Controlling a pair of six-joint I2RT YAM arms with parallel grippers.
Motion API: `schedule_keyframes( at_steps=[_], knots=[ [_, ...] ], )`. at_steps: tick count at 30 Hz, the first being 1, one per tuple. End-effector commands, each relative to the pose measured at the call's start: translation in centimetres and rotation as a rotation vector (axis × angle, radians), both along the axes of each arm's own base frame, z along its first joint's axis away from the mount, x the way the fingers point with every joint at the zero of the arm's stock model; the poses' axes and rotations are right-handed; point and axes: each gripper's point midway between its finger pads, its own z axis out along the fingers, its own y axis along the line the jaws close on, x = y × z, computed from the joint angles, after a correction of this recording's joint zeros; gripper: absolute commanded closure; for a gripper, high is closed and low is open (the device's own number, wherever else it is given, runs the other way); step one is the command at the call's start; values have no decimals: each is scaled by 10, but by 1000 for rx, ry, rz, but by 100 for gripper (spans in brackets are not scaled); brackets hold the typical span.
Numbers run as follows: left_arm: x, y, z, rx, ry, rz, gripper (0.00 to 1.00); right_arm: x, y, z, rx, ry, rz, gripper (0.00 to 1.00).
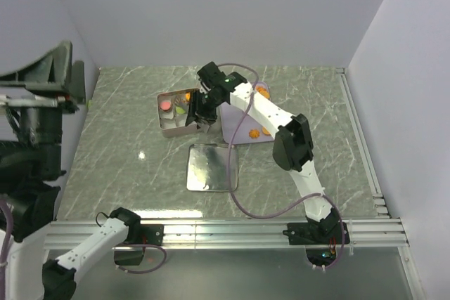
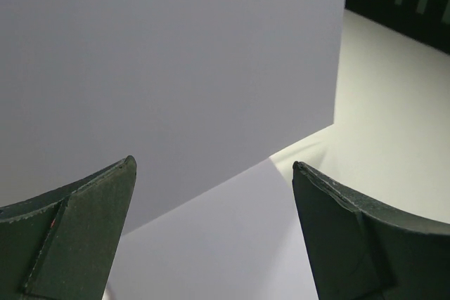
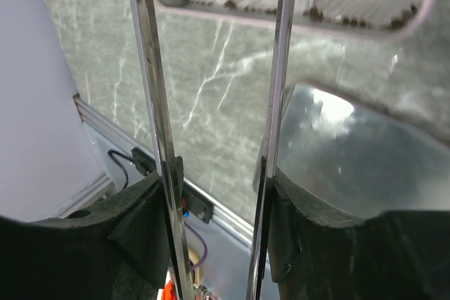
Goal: Pack the cookies
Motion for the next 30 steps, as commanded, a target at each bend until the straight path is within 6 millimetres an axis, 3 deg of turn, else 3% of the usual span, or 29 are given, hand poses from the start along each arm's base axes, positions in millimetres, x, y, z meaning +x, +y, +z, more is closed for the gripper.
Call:
schedule_keyframes(
  at_steps=[1, 2, 3, 4, 5, 6, 7, 8, 9, 10, 13, 14, 16, 17, 21, 24, 28, 30],
  knots=[
    [-11, -1, -27, 123, -17, 22, 1, -2, -28, 79, 42, -141, -17, 46],
    [-10, 0, -40, 132, 11, 20, 1, -7, -39, 71, 10, -120, -21, 46],
    [-19, 4, -50, 130, 24, 23, 1, -4, -54, 83, 6, -149, -42, 46],
    [-13, 2, -68, 137, 72, 17, 1, -5, -64, 83, -6, -147, -50, 46],
    [-14, 3, -90, 162, 142, 14, 1, -10, -79, 72, -43, -119, -63, 46],
    [-13, 3, -101, 171, 177, 13, 0, -10, -96, 85, -42, -145, -85, 46],
    [-10, 2, -115, 183, 219, 10, 1, -10, -110, 84, -69, -151, -108, 46],
    [-13, 3, -125, 185, 243, 5, 1, -20, -125, 69, -112, -116, -117, 46],
    [-12, 2, -138, 204, 282, -1, 1, -22, -142, 81, -113, -142, -143, 46],
    [-9, 0, -151, 224, 314, -6, 1, -27, -153, 78, -142, -146, -158, 46],
    [-9, -8, -172, 294, 335, -36, 0, -49, -190, 63, -221, -123, -193, 46],
    [-10, -10, -176, 305, 331, -46, 1, -59, -205, 46, -281, -97, -200, 46],
    [-7, -19, -189, 325, 353, -88, 1, -72, -219, 42, -304, -91, -211, 46],
    [-5, -24, -195, 334, 370, -108, 0, -82, -231, 31, -333, -59, -216, 46],
    [5, -46, -230, 386, 494, -211, 0, -100, -251, 8, -405, -3, -216, 46],
    [12, -59, -261, 414, 632, -279, 1, -106, -254, -3, -422, 24, -190, 46],
    [15, -64, -288, 409, 747, -307, 1, -107, -252, -13, -434, 54, -159, 45],
    [14, -64, -291, 393, 751, -306, 1, -105, -253, -16, -445, 57, -150, 45]
  ],
)
